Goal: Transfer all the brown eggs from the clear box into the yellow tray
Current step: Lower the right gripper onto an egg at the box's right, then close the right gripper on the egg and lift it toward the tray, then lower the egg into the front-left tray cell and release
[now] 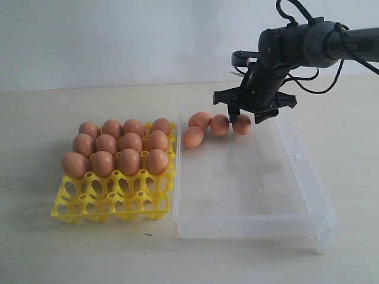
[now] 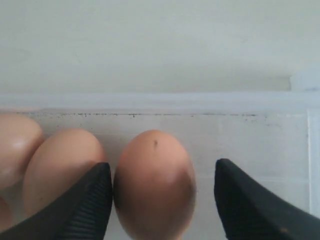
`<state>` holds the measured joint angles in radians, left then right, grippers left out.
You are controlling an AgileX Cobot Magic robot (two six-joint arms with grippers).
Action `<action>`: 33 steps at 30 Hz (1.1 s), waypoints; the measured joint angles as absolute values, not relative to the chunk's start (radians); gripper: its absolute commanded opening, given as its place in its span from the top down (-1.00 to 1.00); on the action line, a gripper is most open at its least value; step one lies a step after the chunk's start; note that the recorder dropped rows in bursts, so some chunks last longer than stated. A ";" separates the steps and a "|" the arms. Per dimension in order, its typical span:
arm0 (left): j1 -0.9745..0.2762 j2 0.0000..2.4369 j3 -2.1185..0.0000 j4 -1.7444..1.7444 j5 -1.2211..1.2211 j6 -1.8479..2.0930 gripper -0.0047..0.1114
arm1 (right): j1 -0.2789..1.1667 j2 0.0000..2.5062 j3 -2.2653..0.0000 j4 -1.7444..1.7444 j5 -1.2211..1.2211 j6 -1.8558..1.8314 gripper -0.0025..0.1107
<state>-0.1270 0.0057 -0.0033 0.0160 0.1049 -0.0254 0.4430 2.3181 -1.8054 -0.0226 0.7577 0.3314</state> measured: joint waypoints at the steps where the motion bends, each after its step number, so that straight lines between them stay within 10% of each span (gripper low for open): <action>1: -0.127 0.006 -0.003 0.016 0.105 -0.025 0.92 | 0.443 2.323 -1.806 -0.023 0.758 0.331 0.03; 9: -0.127 0.006 -0.003 0.016 0.105 -0.025 0.92 | 0.443 2.338 -1.806 -0.018 0.755 0.331 0.96; 23: -0.127 0.006 -0.003 0.016 0.105 -0.025 0.92 | 0.456 2.145 -1.776 -0.012 0.754 0.236 0.96; 33: -0.127 0.006 -0.003 0.016 0.105 -0.025 0.92 | 0.686 1.844 -1.348 0.047 0.397 0.215 0.96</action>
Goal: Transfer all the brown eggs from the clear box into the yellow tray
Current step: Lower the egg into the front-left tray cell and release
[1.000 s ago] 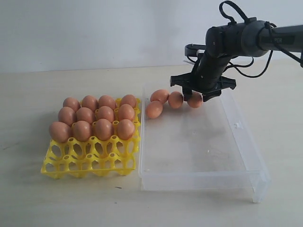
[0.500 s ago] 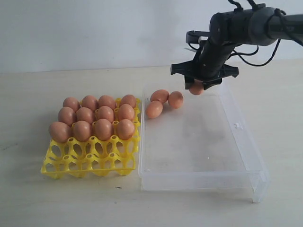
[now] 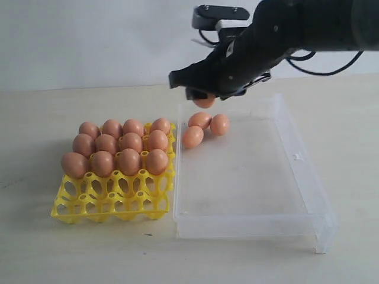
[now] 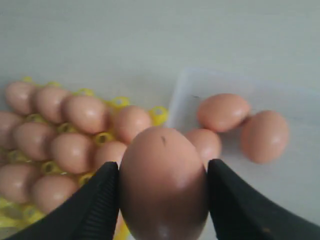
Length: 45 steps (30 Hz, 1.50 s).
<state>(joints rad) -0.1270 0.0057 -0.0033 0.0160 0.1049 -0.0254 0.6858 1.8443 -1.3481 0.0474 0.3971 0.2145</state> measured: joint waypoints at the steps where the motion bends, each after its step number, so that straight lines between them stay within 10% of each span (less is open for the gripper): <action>1: -0.127 0.006 -0.003 0.016 0.105 -0.025 0.92 | 0.725 1.822 -1.295 0.059 0.339 0.215 0.96; 18: -0.127 0.006 -0.003 0.016 0.105 -0.025 0.92 | 1.077 1.880 -1.136 0.076 -0.278 0.215 0.96; 45: -0.127 0.006 -0.003 0.016 0.105 -0.025 0.92 | 1.119 2.138 -1.205 0.082 -0.476 0.254 0.96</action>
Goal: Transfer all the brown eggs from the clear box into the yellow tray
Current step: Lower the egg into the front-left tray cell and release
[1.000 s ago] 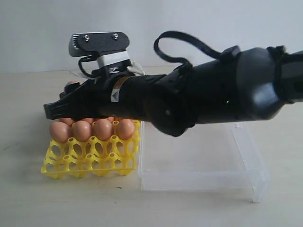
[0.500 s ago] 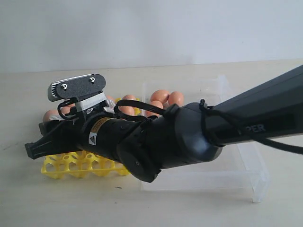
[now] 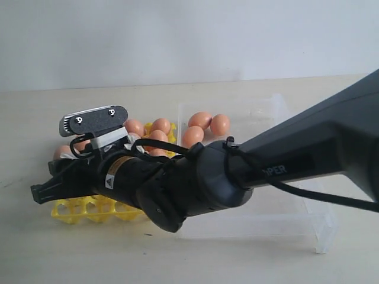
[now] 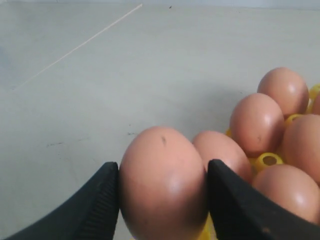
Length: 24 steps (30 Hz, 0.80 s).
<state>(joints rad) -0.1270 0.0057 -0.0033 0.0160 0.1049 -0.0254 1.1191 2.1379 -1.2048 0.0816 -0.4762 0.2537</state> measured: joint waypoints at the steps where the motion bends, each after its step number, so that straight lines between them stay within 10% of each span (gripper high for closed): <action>1: -0.127 0.006 -0.003 0.016 0.105 -0.025 0.92 | 1.119 2.144 -1.226 0.082 -0.463 0.258 0.96; 10: -0.127 0.006 -0.003 0.016 0.105 -0.025 0.92 | 1.119 2.199 -1.333 0.082 -0.314 0.292 0.84; 24: -0.127 0.006 -0.003 0.016 0.105 -0.025 0.92 | 1.119 2.232 -1.338 0.082 -0.277 0.314 -0.07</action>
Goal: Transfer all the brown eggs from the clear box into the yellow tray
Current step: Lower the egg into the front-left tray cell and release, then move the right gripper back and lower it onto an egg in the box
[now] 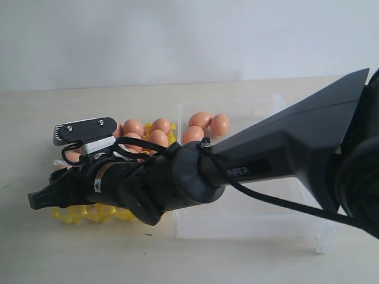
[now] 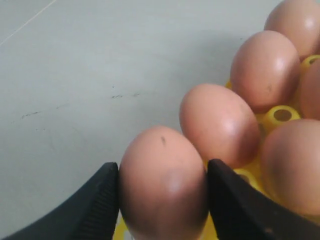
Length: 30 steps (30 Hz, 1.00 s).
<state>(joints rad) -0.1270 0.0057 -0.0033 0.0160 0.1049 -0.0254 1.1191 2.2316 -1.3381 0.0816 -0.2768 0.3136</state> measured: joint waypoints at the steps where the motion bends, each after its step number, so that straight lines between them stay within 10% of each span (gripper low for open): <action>1: -0.127 0.006 -0.003 0.016 0.105 -0.025 0.92 | 1.119 2.232 -1.338 0.082 -0.277 0.314 -0.15; 13: -0.127 0.006 -0.003 0.016 0.105 -0.025 0.92 | 1.119 2.210 -1.338 0.082 -0.265 0.318 -0.27; 22: -0.127 0.006 -0.003 0.016 0.105 -0.025 0.92 | 1.117 2.001 -1.338 0.082 -0.062 0.211 0.95; 30: -0.127 0.006 -0.003 0.016 0.105 -0.025 0.92 | 0.967 1.827 -1.341 0.080 0.411 0.189 0.96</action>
<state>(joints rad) -0.1270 0.0057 -0.0033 0.0160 0.1049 -0.0254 0.9673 1.8269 -1.3406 0.0795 0.4106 0.1890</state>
